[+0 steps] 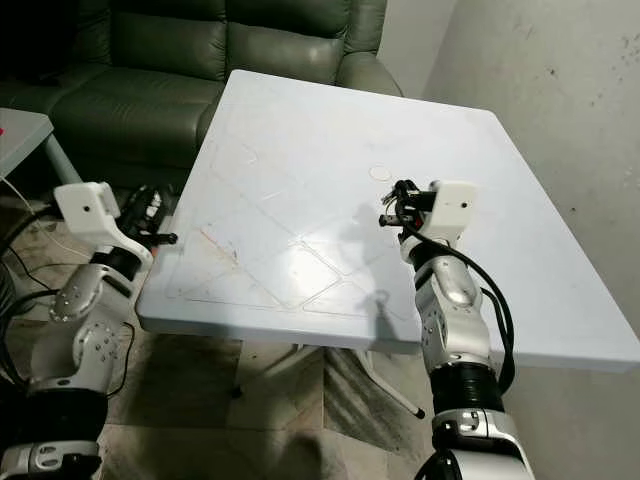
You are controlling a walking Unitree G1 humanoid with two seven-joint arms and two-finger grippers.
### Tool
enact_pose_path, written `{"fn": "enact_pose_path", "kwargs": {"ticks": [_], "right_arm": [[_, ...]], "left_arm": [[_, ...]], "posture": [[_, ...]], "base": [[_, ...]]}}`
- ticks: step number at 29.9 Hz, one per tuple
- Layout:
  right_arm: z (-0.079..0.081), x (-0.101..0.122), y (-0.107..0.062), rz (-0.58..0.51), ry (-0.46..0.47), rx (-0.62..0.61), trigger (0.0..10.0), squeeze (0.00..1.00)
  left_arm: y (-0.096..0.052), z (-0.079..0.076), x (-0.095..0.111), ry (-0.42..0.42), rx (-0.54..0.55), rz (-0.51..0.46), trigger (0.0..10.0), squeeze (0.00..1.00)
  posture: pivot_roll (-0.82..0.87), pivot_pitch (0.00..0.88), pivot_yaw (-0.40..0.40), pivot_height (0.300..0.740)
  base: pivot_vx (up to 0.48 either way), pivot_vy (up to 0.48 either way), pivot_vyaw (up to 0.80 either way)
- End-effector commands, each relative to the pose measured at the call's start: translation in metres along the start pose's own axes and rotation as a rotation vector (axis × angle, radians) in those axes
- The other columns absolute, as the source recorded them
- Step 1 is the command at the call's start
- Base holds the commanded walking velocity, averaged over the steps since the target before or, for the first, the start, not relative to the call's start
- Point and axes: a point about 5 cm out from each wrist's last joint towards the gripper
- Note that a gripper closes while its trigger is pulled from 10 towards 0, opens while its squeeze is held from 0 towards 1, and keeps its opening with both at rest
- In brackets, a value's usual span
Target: Hang keys on a hook
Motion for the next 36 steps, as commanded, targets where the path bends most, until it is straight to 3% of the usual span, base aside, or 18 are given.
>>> {"fn": "enact_pose_path", "kwargs": {"ticks": [1,5,13,36], "right_arm": [[-0.001,0.007,0.001,-0.009,-0.035,0.009,10.0,0.00],[0.002,0.007,0.002,-0.018,-0.070,0.003,10.0,0.00],[0.011,0.005,0.003,-0.022,-0.083,0.015,10.0,0.00],[0.013,0.003,0.002,-0.008,-0.094,0.026,10.0,0.00]], "left_arm": [[0.003,0.001,0.002,0.006,0.001,-0.007,10.0,0.00],[0.012,0.010,0.008,0.034,0.036,-0.010,10.0,0.00],[0.021,0.011,0.008,0.043,0.042,-0.010,10.0,0.00],[0.022,0.009,-0.001,0.037,0.066,0.017,10.0,0.00]], "posture": [[-0.01,0.000,-0.084,0.740],[-0.01,0.000,-0.064,0.740],[-0.02,0.000,-0.051,0.740],[-0.02,0.000,-0.068,0.740]], "base": [[0.000,0.000,-0.45],[0.000,0.000,-0.72],[0.000,0.000,-0.72],[0.000,0.093,-0.72]]}}
Point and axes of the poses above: a point about 5 cm out from each wrist's last joint towards the gripper, its own y axis pointing out of the wrist towards the gripper, its own x axis along the axis of the wrist's last joint, z = x × y, and after that the axes turned 13 degrees about y, right-handed
